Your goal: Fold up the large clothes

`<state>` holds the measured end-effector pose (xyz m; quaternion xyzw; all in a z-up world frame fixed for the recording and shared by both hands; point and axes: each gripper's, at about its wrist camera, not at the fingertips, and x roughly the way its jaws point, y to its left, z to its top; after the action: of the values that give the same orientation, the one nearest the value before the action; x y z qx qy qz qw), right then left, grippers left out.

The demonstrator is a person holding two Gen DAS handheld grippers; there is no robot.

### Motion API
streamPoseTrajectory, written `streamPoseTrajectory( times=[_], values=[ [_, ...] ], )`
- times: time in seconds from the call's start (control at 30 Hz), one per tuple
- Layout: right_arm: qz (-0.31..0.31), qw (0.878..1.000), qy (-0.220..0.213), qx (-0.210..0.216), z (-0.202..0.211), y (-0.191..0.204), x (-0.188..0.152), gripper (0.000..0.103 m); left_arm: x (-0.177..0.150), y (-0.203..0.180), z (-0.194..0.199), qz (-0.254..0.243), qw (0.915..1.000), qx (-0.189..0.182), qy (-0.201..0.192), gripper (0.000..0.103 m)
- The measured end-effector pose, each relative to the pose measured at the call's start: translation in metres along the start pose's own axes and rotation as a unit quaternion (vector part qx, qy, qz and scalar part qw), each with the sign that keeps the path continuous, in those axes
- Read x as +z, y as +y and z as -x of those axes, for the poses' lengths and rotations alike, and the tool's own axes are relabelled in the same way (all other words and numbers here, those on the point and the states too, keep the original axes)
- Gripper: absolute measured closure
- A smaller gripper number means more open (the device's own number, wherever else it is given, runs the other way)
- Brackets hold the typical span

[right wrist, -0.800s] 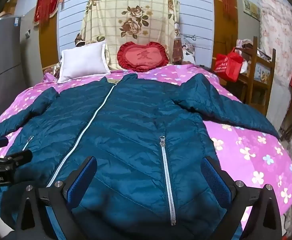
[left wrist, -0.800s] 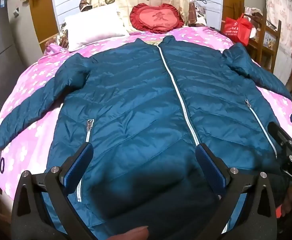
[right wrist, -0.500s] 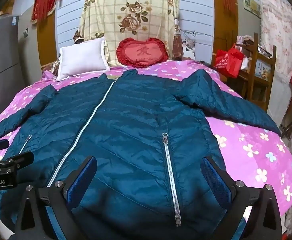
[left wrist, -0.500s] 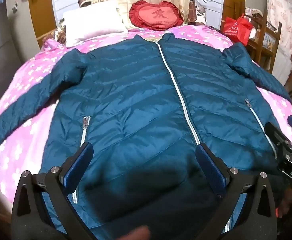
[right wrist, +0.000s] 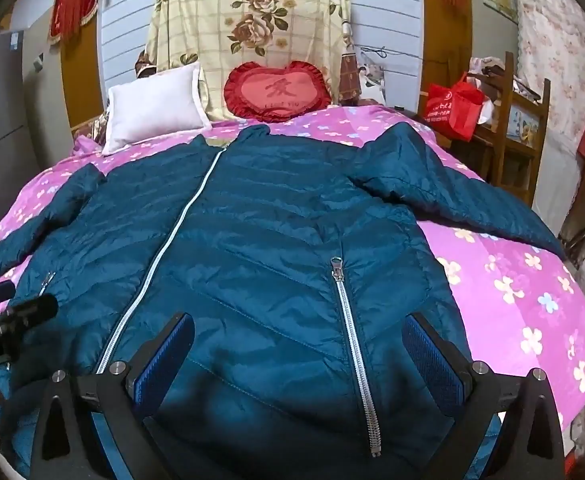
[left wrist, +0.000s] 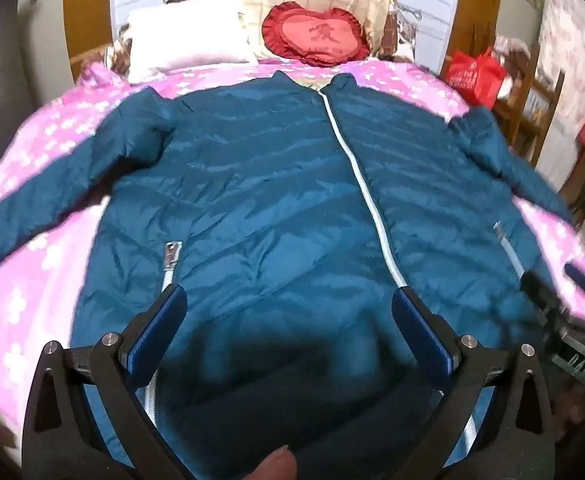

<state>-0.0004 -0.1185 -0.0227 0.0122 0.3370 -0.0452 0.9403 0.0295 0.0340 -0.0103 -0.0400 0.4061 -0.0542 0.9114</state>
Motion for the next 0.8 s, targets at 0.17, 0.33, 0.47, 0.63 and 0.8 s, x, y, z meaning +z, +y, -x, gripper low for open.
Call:
streamPoseTrajectory(
  times=[0.17,0.33,0.47,0.63,0.8],
  values=[
    [-0.005,1.0,-0.002,-0.004,0.005,0.004,0.003,0.0,0.01,0.007,0.003,0.014,0.9976,-0.066,-0.018,0.0],
    [0.008,1.0,0.006,-0.012,-0.002,0.008,-0.001,0.0,0.005,-0.004,0.006,-0.029,0.9989,-0.03,-0.022,0.0],
    [-0.005,1.0,0.005,-0.014,-0.002,0.003,0.001,0.0,0.004,0.002,-0.003,-0.033,0.999,-0.024,-0.019,0.0],
    [-0.007,1.0,0.008,-0.014,-0.004,0.002,0.002,0.0,0.004,0.006,-0.009,-0.036,0.999,-0.011,-0.024,0.0],
    [-0.005,1.0,0.01,-0.013,-0.006,0.004,0.003,0.0,0.001,0.016,-0.02,-0.013,0.9995,0.011,-0.028,0.0]
  ],
)
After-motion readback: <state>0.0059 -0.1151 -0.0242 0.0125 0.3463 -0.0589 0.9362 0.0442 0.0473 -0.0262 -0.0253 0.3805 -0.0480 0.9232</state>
